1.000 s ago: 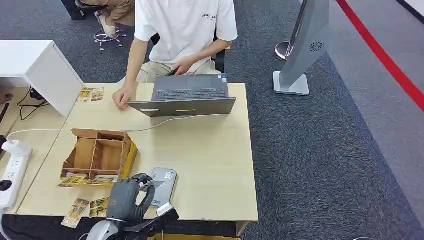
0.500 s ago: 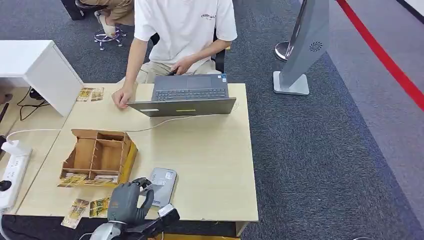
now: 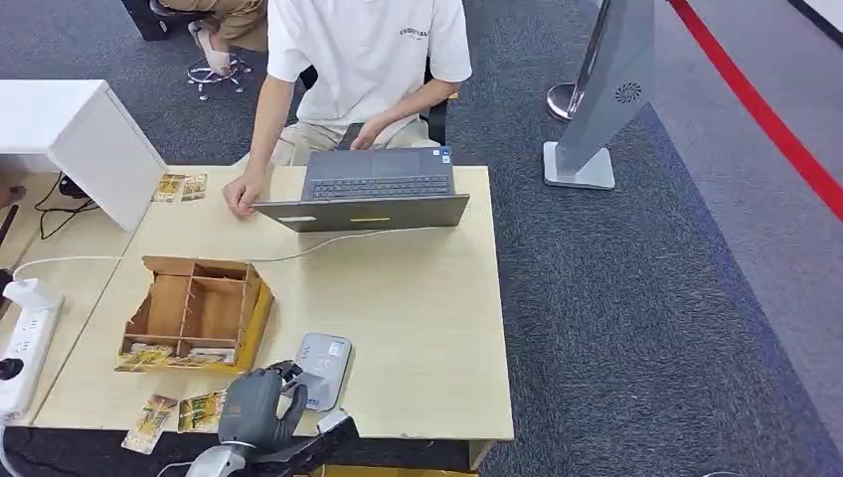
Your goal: Pass the card to the sensor for recognition and then transmit it.
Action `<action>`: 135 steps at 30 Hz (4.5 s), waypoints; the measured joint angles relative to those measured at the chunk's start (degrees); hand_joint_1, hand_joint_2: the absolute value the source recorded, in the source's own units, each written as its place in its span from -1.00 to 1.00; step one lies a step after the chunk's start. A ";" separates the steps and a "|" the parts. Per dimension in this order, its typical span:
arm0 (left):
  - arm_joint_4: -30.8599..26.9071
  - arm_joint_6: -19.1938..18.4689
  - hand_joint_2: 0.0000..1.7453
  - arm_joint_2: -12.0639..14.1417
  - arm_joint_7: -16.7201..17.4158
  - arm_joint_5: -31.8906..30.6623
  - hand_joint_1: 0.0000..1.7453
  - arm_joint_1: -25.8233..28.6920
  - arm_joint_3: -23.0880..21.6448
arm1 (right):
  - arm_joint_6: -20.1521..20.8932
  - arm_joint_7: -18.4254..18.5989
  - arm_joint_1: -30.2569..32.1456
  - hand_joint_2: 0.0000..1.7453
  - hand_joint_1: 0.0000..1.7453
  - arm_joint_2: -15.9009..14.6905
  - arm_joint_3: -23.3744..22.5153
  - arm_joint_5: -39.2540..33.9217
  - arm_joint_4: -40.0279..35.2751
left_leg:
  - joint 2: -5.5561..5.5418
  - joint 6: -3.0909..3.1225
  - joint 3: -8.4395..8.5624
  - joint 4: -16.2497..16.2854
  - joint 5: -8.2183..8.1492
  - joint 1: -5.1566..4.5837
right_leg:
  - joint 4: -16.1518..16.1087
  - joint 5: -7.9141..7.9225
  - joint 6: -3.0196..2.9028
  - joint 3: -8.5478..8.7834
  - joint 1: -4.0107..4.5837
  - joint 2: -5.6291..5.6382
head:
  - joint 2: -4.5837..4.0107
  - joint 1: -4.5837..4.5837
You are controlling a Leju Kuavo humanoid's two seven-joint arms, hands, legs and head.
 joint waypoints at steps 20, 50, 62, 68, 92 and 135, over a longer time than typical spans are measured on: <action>-19.32 22.12 1.00 0.53 -9.73 -8.74 1.00 -3.47 5.09 | 0.83 -1.16 -0.22 1.00 -1.00 -0.17 0.24 5.20 0.00 | -0.05 -0.01 0.01 0.00 0.03 0.00 | 0.01 0.01 -0.01 0.02 0.00 -0.06 | 0.00 -0.02; 17.04 22.58 1.00 8.81 -12.24 -6.60 1.00 -34.93 24.66 | 3.28 -0.63 -1.68 1.00 -1.00 0.09 1.73 9.62 -0.02 | -0.11 -0.43 0.07 -0.01 0.50 0.06 | 0.18 0.26 -0.32 -0.05 0.05 -0.03 | 0.00 -0.04; 27.32 20.09 1.00 9.70 -10.27 -8.15 -1.00 -36.76 26.25 | 3.23 0.81 -1.35 1.00 -1.00 1.86 2.36 10.67 -0.02 | 0.44 -0.40 -0.09 0.00 0.34 0.04 | 0.17 0.28 -0.29 -0.33 0.04 0.55 | 0.00 0.00; 28.68 20.57 1.00 9.27 -10.45 -8.28 -1.00 -37.59 26.34 | 3.02 1.44 -1.49 1.00 -1.00 2.45 2.38 11.02 -0.07 | 0.36 -0.34 -0.12 0.00 0.24 0.05 | 0.15 0.23 -0.28 -0.36 0.04 0.47 | 0.00 -0.02; -17.27 19.10 1.00 6.10 -11.30 -16.94 -1.00 -5.73 8.87 | 1.46 0.37 -0.89 1.00 -1.00 2.67 -1.14 9.99 -0.09 | 0.36 -0.21 -0.15 -0.01 0.04 0.02 | 0.08 0.08 -0.08 -0.31 0.00 0.39 | 0.00 0.04; -8.56 25.75 1.00 9.17 -39.47 -11.47 -1.00 15.16 27.60 | 2.91 -0.37 -0.79 1.00 -1.00 2.23 -1.68 12.90 -0.04 | 0.13 -0.21 -0.13 -0.03 0.05 0.03 | 0.09 0.04 -0.09 -0.18 0.01 0.13 | 0.00 0.13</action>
